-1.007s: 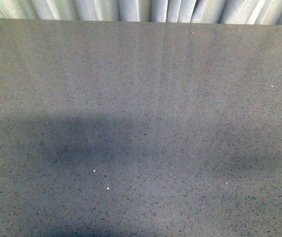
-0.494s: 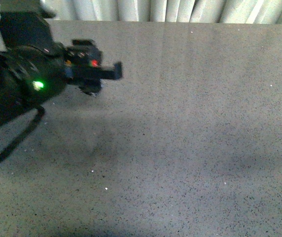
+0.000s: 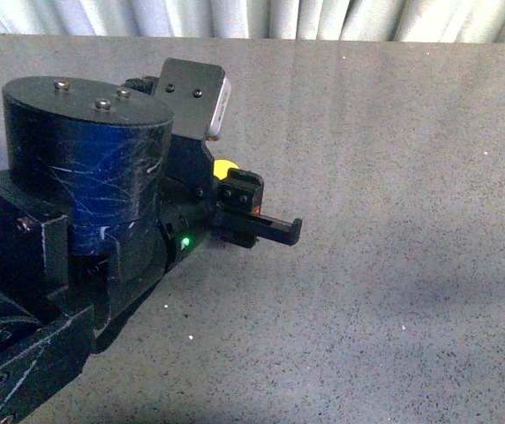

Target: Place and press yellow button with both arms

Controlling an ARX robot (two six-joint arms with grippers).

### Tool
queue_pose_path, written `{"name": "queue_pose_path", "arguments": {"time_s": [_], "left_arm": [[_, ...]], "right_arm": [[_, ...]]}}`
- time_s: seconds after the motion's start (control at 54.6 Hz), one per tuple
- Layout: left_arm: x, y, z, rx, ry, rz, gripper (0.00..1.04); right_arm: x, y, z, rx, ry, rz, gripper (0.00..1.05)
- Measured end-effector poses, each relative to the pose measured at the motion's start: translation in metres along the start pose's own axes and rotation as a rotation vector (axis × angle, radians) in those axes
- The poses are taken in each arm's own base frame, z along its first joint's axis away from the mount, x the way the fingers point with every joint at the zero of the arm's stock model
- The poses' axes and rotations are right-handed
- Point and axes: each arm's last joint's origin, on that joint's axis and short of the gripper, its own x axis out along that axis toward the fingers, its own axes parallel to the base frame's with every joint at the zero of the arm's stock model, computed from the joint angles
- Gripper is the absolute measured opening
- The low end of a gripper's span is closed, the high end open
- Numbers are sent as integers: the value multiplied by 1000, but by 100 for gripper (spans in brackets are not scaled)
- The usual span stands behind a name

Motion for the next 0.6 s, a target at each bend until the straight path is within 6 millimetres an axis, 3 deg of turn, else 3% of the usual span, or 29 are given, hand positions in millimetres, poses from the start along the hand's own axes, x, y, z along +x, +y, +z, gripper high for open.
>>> {"name": "queue_pose_path", "arguments": {"time_s": [0.256, 0.604], "left_arm": [[3, -4, -4, 8, -19, 5, 34], [-12, -8, -1, 16, 4, -24, 90]], "right_arm": [[0, 0, 0, 0, 0, 0, 96], [0, 0, 0, 0, 0, 0, 96]]}}
